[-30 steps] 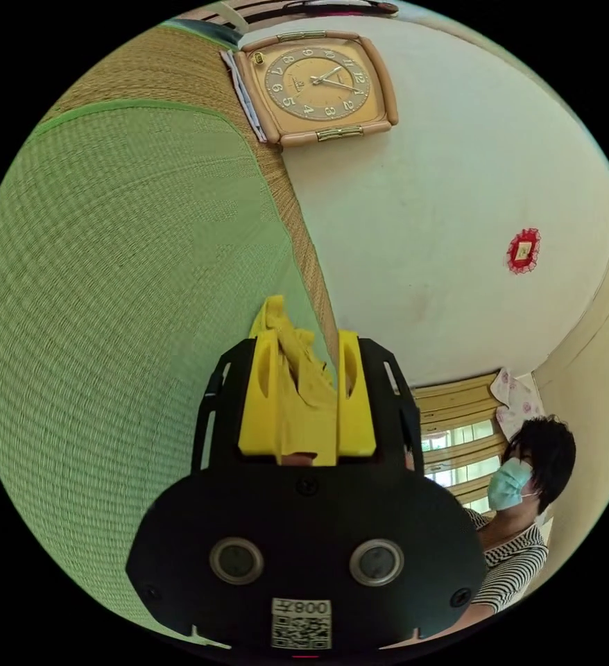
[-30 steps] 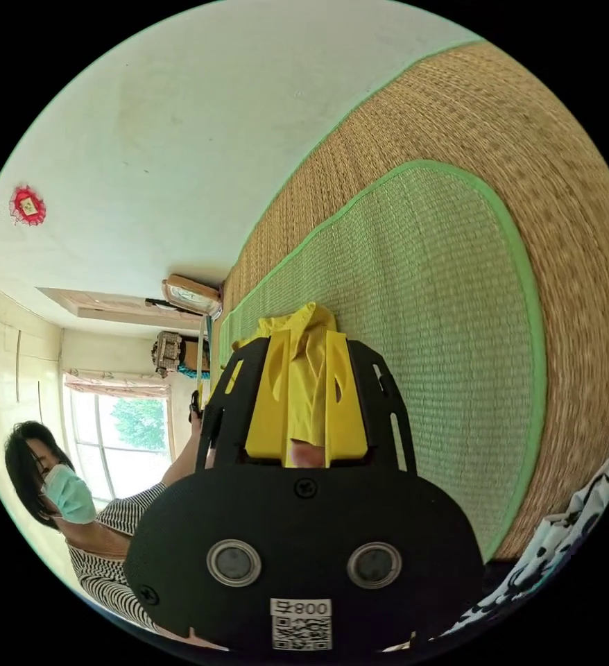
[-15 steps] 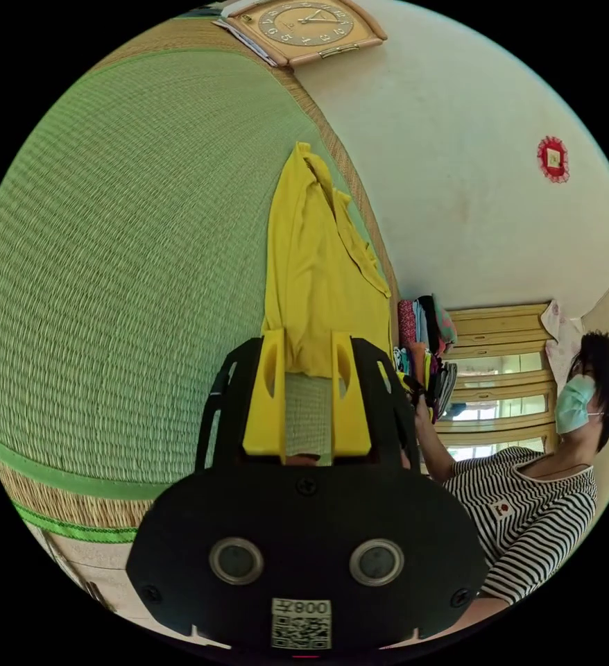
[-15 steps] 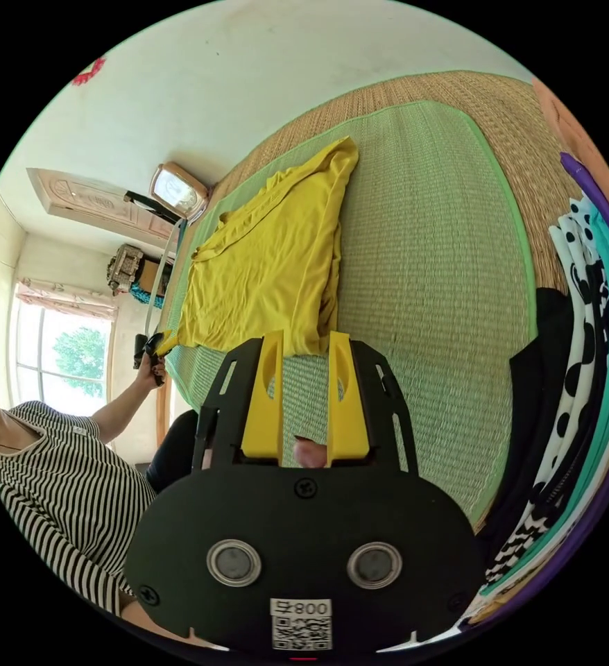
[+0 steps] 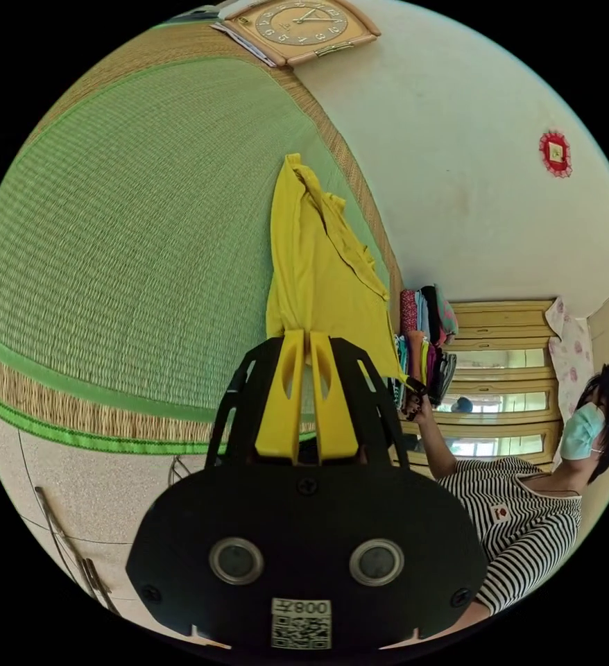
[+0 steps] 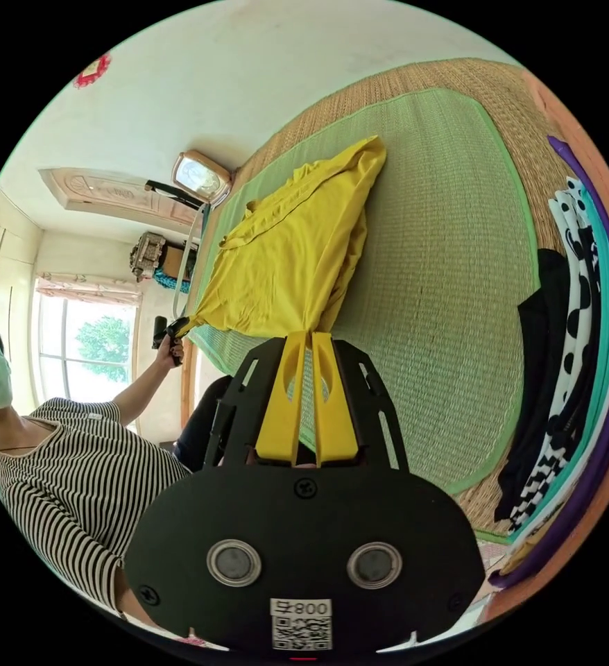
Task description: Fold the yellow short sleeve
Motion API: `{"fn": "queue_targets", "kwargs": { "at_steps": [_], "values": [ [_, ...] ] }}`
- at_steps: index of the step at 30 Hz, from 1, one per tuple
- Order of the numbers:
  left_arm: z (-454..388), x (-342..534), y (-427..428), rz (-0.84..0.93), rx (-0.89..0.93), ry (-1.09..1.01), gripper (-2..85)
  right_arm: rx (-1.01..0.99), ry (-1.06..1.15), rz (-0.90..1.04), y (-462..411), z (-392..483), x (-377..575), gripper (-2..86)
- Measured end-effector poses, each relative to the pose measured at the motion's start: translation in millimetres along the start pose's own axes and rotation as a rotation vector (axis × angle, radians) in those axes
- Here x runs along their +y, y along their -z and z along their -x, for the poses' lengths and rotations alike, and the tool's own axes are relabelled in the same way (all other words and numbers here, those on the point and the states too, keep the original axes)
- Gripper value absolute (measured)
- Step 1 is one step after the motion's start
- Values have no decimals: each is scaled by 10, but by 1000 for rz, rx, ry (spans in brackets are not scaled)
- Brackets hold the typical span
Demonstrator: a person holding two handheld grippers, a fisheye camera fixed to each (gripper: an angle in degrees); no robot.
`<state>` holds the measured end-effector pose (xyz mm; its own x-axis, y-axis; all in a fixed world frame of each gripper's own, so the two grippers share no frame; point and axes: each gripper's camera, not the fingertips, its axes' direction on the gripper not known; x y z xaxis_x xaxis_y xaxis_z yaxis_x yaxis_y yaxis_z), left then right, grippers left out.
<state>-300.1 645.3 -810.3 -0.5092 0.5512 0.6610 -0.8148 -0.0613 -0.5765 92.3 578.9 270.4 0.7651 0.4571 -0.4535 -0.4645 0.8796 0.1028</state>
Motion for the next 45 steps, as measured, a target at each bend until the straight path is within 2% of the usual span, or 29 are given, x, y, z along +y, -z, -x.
{"fn": "queue_targets", "kwargs": {
  "at_steps": [7,10,14,19,25,32,39,45],
  "values": [
    [255,538,149,44,-27,45,26,-8,-90,84,-116,-71,780,9],
    [358,652,240,-31,-76,83,43,-21,-172,57,-146,-190,998,7],
    [141,423,184,-51,-47,-47,74,65,-231,-18,60,-208,1037,4],
    [-222,-194,-431,80,-71,-177,90,164,-84,-107,212,182,493,11],
    [-35,-866,-950,53,23,-37,93,267,64,-65,-132,519,-366,21],
    [175,-1204,-1199,58,47,37,43,236,43,-61,-330,382,-1004,22],
    [128,-1432,-1357,53,100,-1,7,184,38,-28,-455,259,-1336,12],
    [-6,-1590,-1413,-8,142,-70,9,148,51,-80,-335,295,-1569,6]
  ]
}}
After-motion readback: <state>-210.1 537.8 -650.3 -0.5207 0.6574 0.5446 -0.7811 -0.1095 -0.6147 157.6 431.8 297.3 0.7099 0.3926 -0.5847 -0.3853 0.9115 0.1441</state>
